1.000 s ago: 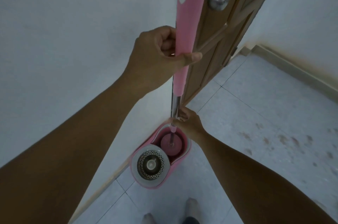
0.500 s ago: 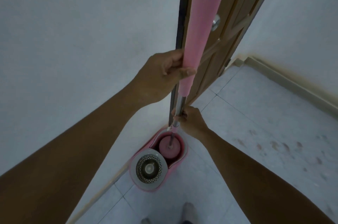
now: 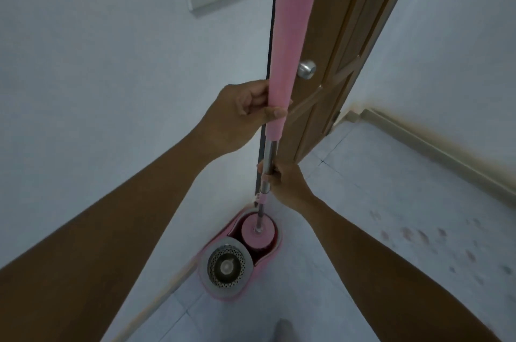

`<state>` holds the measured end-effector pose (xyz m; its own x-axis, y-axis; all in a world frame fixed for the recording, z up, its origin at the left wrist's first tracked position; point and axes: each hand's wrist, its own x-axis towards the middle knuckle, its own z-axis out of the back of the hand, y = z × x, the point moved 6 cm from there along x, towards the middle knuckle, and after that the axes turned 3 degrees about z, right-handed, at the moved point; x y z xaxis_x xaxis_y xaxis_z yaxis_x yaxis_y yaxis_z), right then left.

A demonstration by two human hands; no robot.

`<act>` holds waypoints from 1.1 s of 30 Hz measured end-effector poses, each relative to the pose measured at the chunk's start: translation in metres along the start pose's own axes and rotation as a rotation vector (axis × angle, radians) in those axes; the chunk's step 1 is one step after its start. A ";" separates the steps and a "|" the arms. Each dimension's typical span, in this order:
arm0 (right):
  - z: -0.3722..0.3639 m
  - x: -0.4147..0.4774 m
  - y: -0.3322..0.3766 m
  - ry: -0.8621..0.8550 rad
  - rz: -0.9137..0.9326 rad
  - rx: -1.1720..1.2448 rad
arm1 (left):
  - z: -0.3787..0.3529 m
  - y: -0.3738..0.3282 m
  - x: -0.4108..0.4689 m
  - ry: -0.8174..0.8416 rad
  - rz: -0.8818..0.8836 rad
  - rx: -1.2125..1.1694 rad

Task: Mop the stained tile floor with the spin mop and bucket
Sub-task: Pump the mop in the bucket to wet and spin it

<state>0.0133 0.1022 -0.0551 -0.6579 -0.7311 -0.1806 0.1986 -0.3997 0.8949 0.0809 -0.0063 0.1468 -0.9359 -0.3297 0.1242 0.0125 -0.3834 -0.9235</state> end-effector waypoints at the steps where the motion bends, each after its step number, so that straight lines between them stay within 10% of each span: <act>1: 0.001 0.000 0.008 0.006 0.015 0.004 | 0.005 -0.006 0.000 -0.013 -0.009 0.009; 15: 0.011 -0.017 0.050 -0.071 0.080 0.310 | 0.038 -0.041 -0.023 -0.123 -0.016 -0.013; 33: 0.007 -0.024 0.075 -0.084 0.163 0.132 | 0.043 -0.053 -0.041 -0.137 -0.039 -0.067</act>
<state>0.0388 0.0941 0.0190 -0.6839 -0.7295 0.0007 0.2140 -0.1997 0.9562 0.1332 -0.0093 0.2062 -0.8782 -0.4322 0.2048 -0.0506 -0.3418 -0.9384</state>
